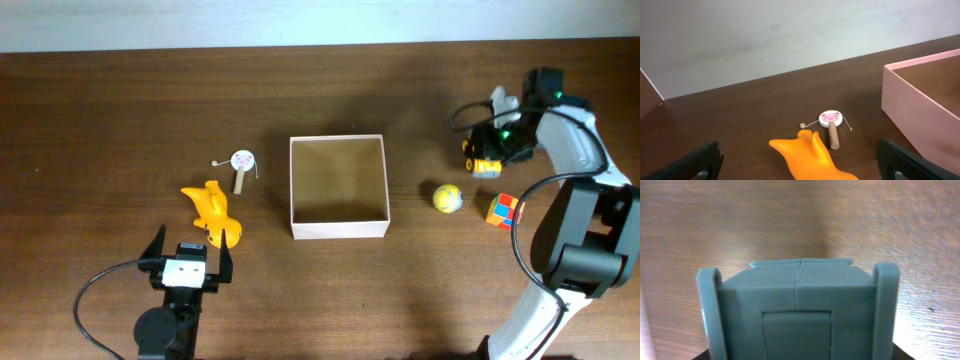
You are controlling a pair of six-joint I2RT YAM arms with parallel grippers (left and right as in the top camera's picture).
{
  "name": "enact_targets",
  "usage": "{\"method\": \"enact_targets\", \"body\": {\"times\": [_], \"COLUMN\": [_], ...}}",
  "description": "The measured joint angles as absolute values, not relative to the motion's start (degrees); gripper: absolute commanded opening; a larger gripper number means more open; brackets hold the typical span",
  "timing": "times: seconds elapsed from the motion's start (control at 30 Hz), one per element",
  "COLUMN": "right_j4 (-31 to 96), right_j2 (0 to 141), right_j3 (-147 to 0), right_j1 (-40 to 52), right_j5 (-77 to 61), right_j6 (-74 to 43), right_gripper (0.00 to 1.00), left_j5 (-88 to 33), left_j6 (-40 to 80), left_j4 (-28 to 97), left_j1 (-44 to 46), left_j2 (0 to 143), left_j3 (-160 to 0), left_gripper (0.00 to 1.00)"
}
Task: Pack container
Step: 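Move the right gripper over the grey-yellow toy truck and grasp it, then carry the truck left and lower it into the box with the right gripper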
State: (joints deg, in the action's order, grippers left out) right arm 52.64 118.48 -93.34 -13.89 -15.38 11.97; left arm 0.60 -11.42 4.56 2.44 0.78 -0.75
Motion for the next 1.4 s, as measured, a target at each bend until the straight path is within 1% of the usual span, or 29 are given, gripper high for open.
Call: {"method": "enact_targets", "body": {"times": [0.13, 0.17, 0.33, 0.37, 0.43, 0.53, 0.63, 0.73, 0.9, 0.97, 1.13, 1.27, 1.4], "right_j4": [60.1, 62.9, 66.7, 67.5, 67.9, 67.9, 67.7, 66.5, 63.6, 62.4, 59.8, 58.2, 56.7], "right_j2": [118.5, 118.5, 118.5, 118.5, 118.5, 118.5, 118.5, 118.5, 118.5, 118.5, 118.5, 118.5, 118.9], "right_j3": [-101.9, -104.6, -108.6, -108.8, -108.8, -108.8, -108.8, -108.8, -108.8, -108.8, -108.8, -108.8, -108.5], "right_j1": [-13.9, -13.9, -13.2, -11.8, -9.1, -1.5, 6.5, 13.8, 24.5, 29.0, 34.3, 36.5, 36.6], "right_j5": [-27.2, -33.9, -56.6, -65.3, -70.2, -72.8, -68.9, -60.0, -37.1, -25.3, -7.0, 3.0, 7.3], "right_j6": [12.1, 12.9, 17.0, 18.7, 19.8, 21.2, 21.2, 17.9, 6.3, -0.7, -14.6, -23.6, -27.6], "right_gripper": [0.56, 0.56, 0.54, 0.54, 0.54, 0.54, 0.54, 0.55, 0.54, 0.54, 0.54, 0.54, 0.53], "left_j5": [0.6, 0.6, 0.6, 0.6, 0.6, 0.6, 0.6, 0.6, 0.6, 0.6, 0.6, 0.6, 0.6], "left_j6": [-11.4, -11.4, -11.4, -11.4, -11.4, -11.4, -11.4, -11.4, -11.4, -11.4, -11.4, -11.4, -11.4], "left_j4": [4.5, 4.6, 4.6, 4.6, 4.6, 4.6, 4.6, 4.6, 4.6, 4.6, 4.6, 4.6, 4.6], "left_j1": [2.4, 2.4, 2.4, 2.4, 2.4, 2.4, 2.4, 2.4, 2.4, 2.4, 2.4, 2.4, 2.4], "left_j2": [0.8, 0.8, 0.8, 0.8, 0.8, 0.8, 0.8, 0.8, 0.8, 0.8, 0.8, 0.8, 0.8], "left_j3": [-0.8, -0.8, -0.8, -0.8, -0.8, -0.8, -0.8, -0.8, -0.8, -0.8, -0.8, -0.8, -0.8], "left_gripper": [0.99, 0.99, 0.99, 0.99, 0.99, 0.99, 0.99, 0.99, 0.99, 0.99, 0.99, 0.99, 0.99]}}
